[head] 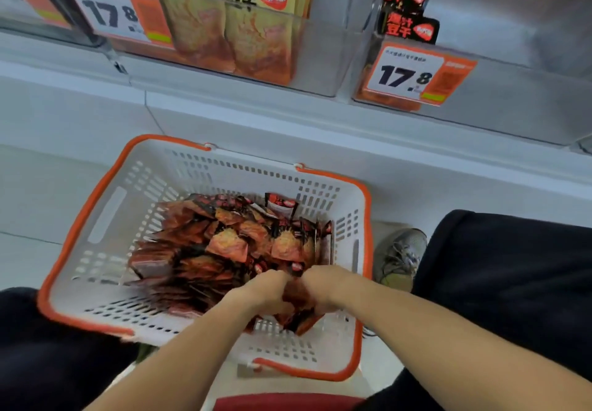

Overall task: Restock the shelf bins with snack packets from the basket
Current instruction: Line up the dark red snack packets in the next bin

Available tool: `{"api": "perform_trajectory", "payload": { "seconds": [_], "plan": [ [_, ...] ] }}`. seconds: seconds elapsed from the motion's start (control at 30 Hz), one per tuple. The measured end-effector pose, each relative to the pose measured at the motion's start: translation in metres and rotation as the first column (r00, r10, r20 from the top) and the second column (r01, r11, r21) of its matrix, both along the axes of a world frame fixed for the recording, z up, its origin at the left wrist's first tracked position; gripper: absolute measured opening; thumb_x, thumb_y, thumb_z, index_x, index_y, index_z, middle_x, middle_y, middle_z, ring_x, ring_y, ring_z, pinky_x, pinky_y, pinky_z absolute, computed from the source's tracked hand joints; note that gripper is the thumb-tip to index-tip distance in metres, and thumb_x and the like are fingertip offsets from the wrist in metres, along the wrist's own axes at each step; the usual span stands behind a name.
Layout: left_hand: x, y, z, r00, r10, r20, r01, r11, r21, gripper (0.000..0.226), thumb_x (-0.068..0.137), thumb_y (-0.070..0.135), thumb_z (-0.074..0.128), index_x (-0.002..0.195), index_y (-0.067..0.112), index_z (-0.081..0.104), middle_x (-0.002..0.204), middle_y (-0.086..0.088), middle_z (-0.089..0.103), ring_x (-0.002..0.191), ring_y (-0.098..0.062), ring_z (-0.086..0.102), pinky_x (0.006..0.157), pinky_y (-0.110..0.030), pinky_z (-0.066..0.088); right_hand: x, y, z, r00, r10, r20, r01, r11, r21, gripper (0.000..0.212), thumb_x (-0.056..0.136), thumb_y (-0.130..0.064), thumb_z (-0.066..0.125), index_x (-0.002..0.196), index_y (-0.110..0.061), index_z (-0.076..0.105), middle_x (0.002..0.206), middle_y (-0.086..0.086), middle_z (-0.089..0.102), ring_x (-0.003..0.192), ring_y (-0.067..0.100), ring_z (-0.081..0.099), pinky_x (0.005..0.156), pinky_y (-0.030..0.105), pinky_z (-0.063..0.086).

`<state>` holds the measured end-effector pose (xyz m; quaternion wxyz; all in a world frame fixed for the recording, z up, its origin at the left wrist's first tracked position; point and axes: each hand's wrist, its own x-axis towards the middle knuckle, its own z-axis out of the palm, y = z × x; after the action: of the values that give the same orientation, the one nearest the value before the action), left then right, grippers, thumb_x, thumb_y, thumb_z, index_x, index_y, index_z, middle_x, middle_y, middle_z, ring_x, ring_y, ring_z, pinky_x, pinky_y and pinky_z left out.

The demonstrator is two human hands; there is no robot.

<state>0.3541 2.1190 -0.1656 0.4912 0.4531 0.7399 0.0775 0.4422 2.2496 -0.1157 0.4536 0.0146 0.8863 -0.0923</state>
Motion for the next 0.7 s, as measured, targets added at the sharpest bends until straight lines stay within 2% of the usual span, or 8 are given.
{"api": "perform_trajectory", "payload": {
  "seconds": [0.17,0.27,0.33,0.4,0.5,0.53,0.6,0.7],
  "plan": [
    [0.020,-0.001,-0.003,0.998,-0.027,0.050,0.027,1.000,0.003,0.011,0.082,0.016,0.068,0.080,0.006,0.063,0.076,-0.010,0.061,0.066,-0.021,0.043,0.055,-0.029,0.030,0.006,-0.006,-0.014,0.998,0.021,-0.055,-0.016,0.996,0.092,0.025,0.097,-0.004,0.045,0.111,-0.006,0.066,0.115,0.015,0.066,0.103,0.036,0.063,0.072,0.039,0.040],
    [0.017,-0.006,-0.010,0.986,0.089,0.141,-0.090,0.996,0.002,0.027,0.079,0.027,0.069,0.064,0.011,0.052,0.057,0.001,0.046,0.055,-0.017,0.040,0.051,-0.030,0.030,0.002,-0.003,-0.009,0.996,-0.033,-0.085,0.039,0.997,0.073,0.023,0.096,-0.001,0.046,0.107,-0.004,0.066,0.112,0.016,0.066,0.099,0.037,0.064,0.070,0.039,0.041],
    [0.007,-0.004,-0.005,0.971,0.157,0.183,-0.159,0.987,-0.003,0.032,0.076,0.042,0.067,0.069,0.011,0.059,0.062,0.000,0.058,0.056,-0.017,0.049,0.055,-0.035,0.038,-0.003,0.003,-0.002,0.990,-0.089,-0.105,0.094,0.995,0.046,0.012,0.094,-0.003,0.053,0.095,-0.008,0.064,0.103,0.015,0.065,0.088,0.035,0.062,0.069,0.038,0.043],
    [-0.010,0.000,0.005,0.969,0.170,0.180,-0.178,0.984,0.027,0.023,0.080,0.040,0.070,0.082,0.016,0.071,0.075,0.001,0.069,0.064,-0.015,0.059,0.062,-0.037,0.047,-0.011,0.012,0.004,0.972,-0.185,-0.145,0.185,0.983,-0.011,0.008,0.093,-0.009,0.060,0.085,-0.009,0.063,0.091,0.009,0.063,0.079,0.028,0.058,0.070,0.037,0.048],
    [-0.042,0.006,0.021,0.953,0.242,0.183,-0.266,0.956,0.122,0.031,0.088,0.033,0.071,0.067,0.014,0.061,0.060,0.002,0.048,0.054,-0.011,0.040,0.054,-0.030,0.032,-0.028,0.034,0.023,0.904,-0.377,-0.201,0.346,0.922,-0.172,0.012,0.090,-0.023,0.070,0.098,-0.017,0.076,0.089,-0.002,0.070,0.080,0.017,0.064,0.077,0.035,0.055],
    [-0.053,0.008,0.029,0.940,0.280,0.194,-0.312,0.937,0.159,0.035,0.089,0.034,0.071,0.063,0.015,0.057,0.058,0.004,0.043,0.053,-0.009,0.038,0.054,-0.025,0.029,-0.034,0.042,0.034,0.873,-0.432,-0.226,0.383,0.895,-0.231,0.013,0.089,-0.027,0.072,0.098,-0.017,0.076,0.086,-0.005,0.070,0.078,0.012,0.063,0.074,0.031,0.053],
    [-0.071,0.012,0.052,0.870,0.406,0.281,-0.470,0.855,0.219,0.023,0.087,0.036,0.076,0.071,0.023,0.067,0.062,0.011,0.059,0.057,-0.006,0.053,0.058,-0.020,0.039,-0.045,0.061,0.062,0.786,-0.560,-0.263,0.468,0.816,-0.339,0.010,0.088,-0.029,0.075,0.093,-0.022,0.073,0.078,-0.012,0.064,0.071,0.004,0.057,0.067,0.022,0.045],
    [-0.091,0.017,0.082,0.634,0.577,0.514,-0.754,0.607,0.249,0.017,0.080,0.030,0.082,0.094,0.024,0.076,0.088,0.008,0.076,0.085,-0.003,0.070,0.073,-0.016,0.051,-0.057,0.084,0.105,0.644,-0.730,-0.229,0.564,0.655,-0.504,0.013,0.087,-0.024,0.076,0.093,-0.020,0.066,0.087,-0.003,0.069,0.074,0.010,0.064,0.075,0.033,0.054]
  ]
}}
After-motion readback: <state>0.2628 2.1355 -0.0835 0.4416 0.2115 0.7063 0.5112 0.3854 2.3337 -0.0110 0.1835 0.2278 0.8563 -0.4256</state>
